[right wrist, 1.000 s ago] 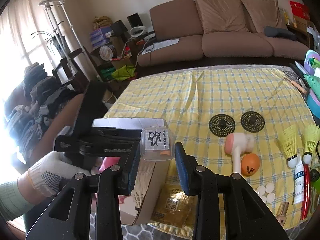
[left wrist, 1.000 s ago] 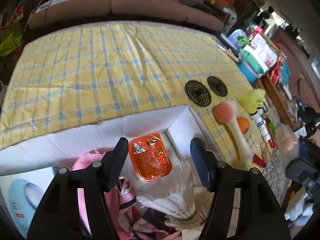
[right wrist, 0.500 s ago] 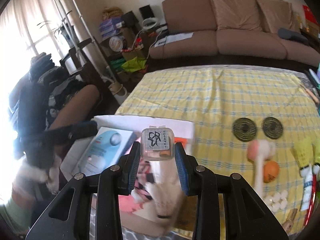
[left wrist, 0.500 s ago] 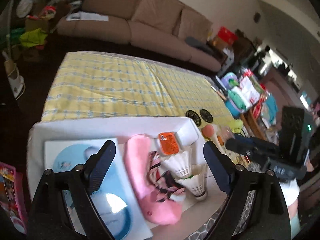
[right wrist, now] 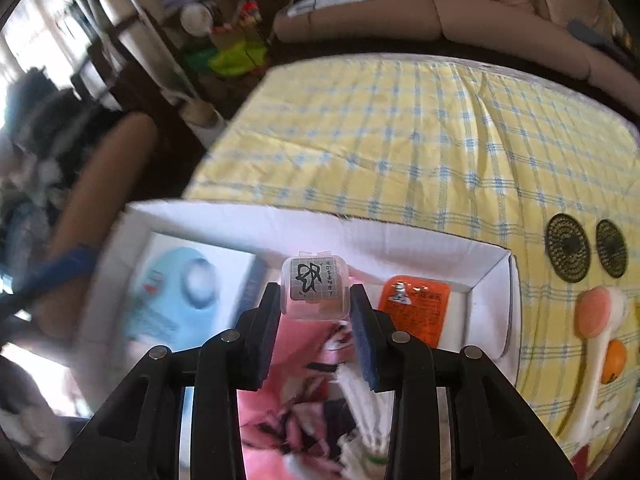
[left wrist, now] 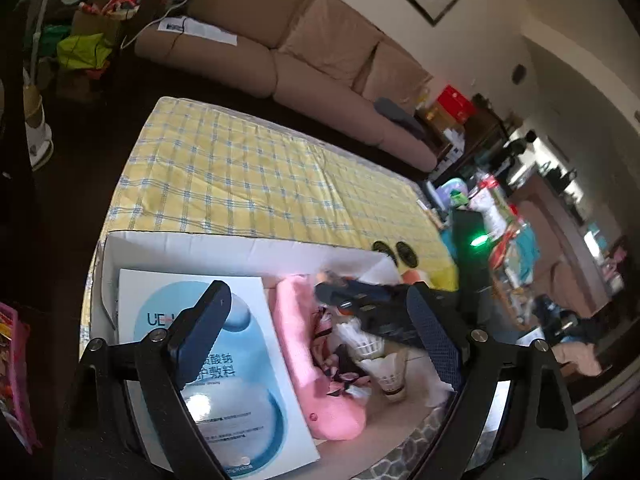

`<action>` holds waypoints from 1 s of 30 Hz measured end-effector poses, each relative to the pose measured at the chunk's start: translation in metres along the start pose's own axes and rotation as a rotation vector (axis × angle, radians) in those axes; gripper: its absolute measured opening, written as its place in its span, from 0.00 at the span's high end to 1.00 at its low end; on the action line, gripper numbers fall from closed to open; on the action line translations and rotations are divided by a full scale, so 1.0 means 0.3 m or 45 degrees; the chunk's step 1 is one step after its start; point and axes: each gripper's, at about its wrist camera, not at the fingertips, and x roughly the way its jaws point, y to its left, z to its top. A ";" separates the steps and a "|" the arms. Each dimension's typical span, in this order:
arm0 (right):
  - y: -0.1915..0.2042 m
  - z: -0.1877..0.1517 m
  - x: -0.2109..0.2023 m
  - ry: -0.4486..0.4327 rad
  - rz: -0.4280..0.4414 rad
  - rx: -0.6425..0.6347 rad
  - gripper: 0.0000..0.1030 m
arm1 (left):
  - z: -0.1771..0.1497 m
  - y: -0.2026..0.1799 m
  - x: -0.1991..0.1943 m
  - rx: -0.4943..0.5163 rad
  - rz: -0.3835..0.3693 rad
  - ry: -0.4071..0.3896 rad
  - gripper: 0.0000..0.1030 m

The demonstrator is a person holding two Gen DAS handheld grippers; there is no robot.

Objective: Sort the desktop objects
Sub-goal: 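Lower the clear square box into the white box with the right gripper, then withdraw both grippers from the white box back over the table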

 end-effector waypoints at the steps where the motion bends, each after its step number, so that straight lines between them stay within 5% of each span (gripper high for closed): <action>1: 0.016 -0.003 0.008 -0.003 -0.063 -0.044 0.66 | 0.003 0.000 -0.004 -0.004 -0.011 -0.006 0.14; 7: 0.017 -0.031 0.015 0.019 -0.287 -0.161 0.66 | 0.008 -0.017 -0.011 0.001 -0.063 -0.008 0.14; 14: -0.053 -0.025 0.010 0.033 -0.306 -0.013 0.67 | -0.003 -0.035 0.005 0.015 -0.066 0.007 0.14; 25: -0.042 -0.020 0.012 0.064 -0.460 -0.077 0.64 | -0.030 -0.053 0.051 0.041 -0.038 0.052 0.14; 30: -0.055 -0.029 -0.066 -0.011 -0.389 -0.012 0.64 | -0.040 -0.054 0.075 0.057 -0.015 0.084 0.14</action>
